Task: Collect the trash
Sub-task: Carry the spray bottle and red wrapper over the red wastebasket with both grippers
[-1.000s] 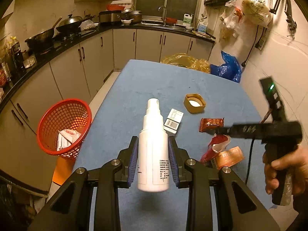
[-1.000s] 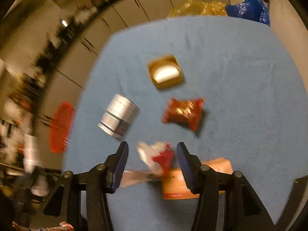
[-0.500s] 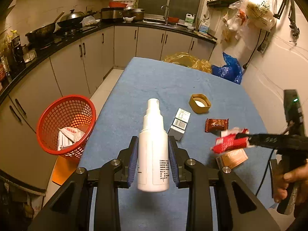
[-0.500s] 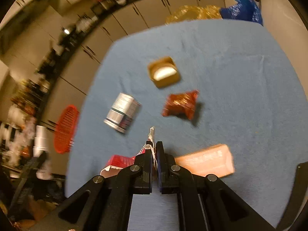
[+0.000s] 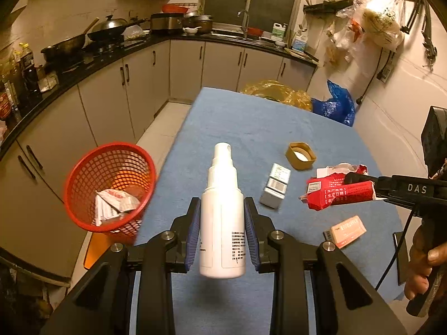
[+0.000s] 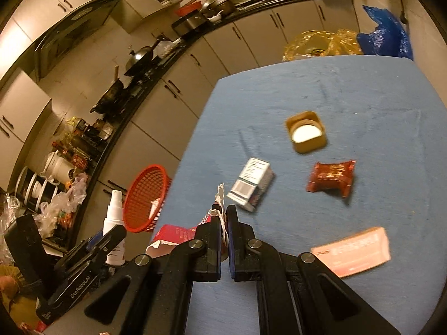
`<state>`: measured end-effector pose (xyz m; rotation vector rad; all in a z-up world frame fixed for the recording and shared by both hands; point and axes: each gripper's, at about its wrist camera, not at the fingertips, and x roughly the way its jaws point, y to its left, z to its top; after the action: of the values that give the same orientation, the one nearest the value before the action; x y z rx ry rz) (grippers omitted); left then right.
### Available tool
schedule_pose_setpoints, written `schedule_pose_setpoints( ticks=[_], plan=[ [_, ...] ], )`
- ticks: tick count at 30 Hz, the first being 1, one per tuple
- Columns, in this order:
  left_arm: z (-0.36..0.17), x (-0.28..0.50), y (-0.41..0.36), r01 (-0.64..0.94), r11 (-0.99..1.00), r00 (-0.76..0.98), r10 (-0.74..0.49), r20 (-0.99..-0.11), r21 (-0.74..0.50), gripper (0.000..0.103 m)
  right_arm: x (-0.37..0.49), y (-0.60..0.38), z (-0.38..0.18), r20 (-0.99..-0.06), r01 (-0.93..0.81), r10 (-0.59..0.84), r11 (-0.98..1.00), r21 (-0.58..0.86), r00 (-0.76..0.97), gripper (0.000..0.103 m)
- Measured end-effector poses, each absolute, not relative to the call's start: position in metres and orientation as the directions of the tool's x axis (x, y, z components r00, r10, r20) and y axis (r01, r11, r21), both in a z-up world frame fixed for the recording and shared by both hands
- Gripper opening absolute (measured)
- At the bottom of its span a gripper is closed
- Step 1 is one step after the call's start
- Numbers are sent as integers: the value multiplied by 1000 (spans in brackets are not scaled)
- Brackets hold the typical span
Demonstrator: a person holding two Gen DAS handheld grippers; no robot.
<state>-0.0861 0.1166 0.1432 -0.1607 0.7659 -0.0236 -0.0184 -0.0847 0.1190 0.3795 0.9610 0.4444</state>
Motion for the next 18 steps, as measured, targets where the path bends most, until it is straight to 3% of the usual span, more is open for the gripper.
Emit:
schedule_pose_setpoints(
  ticks=[18],
  plan=[
    [141, -80, 199, -163, 972, 725, 1, -689, -170, 29, 15, 11, 132, -688, -319, 577, 817, 481, 441, 4]
  ],
)
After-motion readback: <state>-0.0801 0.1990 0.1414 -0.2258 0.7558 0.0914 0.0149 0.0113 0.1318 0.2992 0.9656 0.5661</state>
